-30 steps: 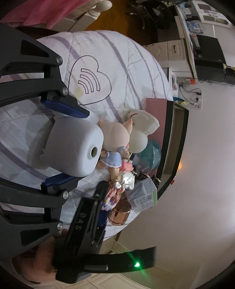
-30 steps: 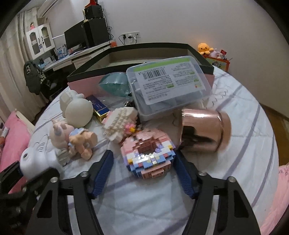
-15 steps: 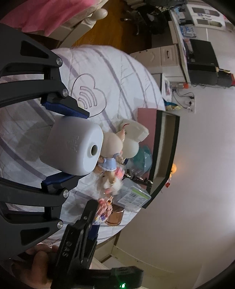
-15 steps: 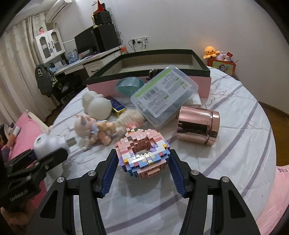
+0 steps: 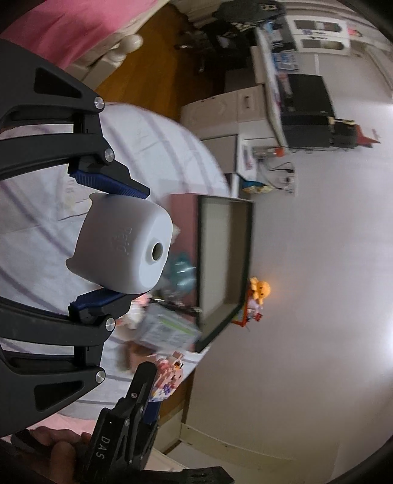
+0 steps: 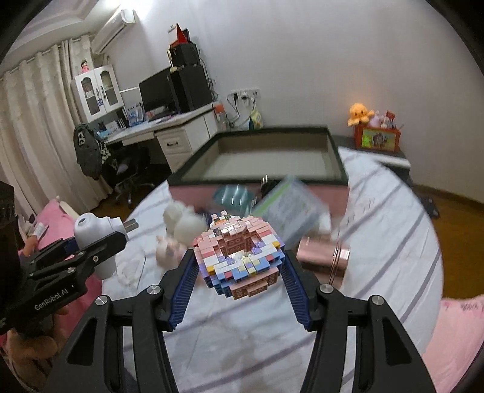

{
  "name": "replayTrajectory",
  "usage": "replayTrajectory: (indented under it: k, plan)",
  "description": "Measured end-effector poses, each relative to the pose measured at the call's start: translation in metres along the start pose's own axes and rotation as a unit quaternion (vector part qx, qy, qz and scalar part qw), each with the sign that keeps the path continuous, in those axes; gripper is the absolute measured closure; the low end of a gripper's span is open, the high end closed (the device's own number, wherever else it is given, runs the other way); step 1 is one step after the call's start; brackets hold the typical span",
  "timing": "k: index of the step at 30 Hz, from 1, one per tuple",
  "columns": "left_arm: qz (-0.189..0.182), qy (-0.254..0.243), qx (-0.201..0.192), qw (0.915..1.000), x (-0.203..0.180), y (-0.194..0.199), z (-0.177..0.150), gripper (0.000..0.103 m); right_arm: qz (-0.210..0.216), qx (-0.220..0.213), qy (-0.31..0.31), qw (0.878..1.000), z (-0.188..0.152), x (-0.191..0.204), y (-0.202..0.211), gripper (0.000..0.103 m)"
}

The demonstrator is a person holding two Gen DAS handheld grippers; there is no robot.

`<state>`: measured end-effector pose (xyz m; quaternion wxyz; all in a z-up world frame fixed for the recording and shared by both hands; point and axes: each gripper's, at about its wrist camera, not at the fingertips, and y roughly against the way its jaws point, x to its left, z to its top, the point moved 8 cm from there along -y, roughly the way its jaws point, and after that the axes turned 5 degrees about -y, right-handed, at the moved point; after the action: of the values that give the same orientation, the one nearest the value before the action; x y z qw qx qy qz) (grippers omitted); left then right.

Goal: Organize rigid objects
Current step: 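Carry the hair dryer and block figure over the box and release both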

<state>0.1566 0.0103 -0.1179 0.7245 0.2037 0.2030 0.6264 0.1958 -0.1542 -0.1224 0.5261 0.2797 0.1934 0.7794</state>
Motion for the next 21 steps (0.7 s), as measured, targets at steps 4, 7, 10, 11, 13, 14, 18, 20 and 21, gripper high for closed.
replayTrajectory:
  k: [4, 7, 10, 11, 13, 14, 18, 20, 21]
  plan:
    - [0.011, -0.01, -0.029, 0.9995, 0.006, -0.007, 0.04, 0.047, -0.006, -0.016, 0.014, 1.0, 0.036, -0.004, -0.008, 0.046]
    - [0.014, -0.016, -0.043, 0.9989, 0.01, -0.021, 0.071, 0.047, -0.018, -0.021, 0.025, 0.999, 0.064, -0.008, -0.022, 0.046]
    - [0.02, -0.026, -0.047, 0.9984, 0.012, -0.045, 0.099, 0.047, -0.024, -0.018, 0.025, 0.999, 0.089, -0.016, -0.04, 0.046]
    - [0.02, -0.027, -0.044, 0.9985, 0.013, -0.056, 0.108, 0.047, -0.028, -0.015, 0.024, 0.999, 0.096, -0.02, -0.048, 0.046]
    - [0.02, -0.025, -0.036, 0.9988, 0.014, -0.077, 0.119, 0.047, -0.034, -0.005, 0.018, 0.999, 0.103, -0.026, -0.066, 0.046]
    - [0.019, -0.025, -0.028, 0.9991, 0.015, -0.091, 0.124, 0.047, -0.036, 0.004, 0.014, 0.999, 0.108, -0.031, -0.077, 0.046]
    - [0.014, -0.02, 0.004, 0.9997, 0.014, -0.137, 0.132, 0.047, -0.048, 0.032, 0.005, 0.998, 0.112, -0.046, -0.114, 0.046]
    - [0.006, -0.013, 0.027, 0.9995, 0.013, -0.162, 0.13, 0.047, -0.055, 0.045, 0.001, 0.997, 0.111, -0.053, -0.13, 0.046]
    - [0.004, -0.012, 0.034, 0.9993, 0.011, -0.169, 0.129, 0.047, -0.056, 0.05, 0.0, 0.997, 0.111, -0.055, -0.135, 0.046]
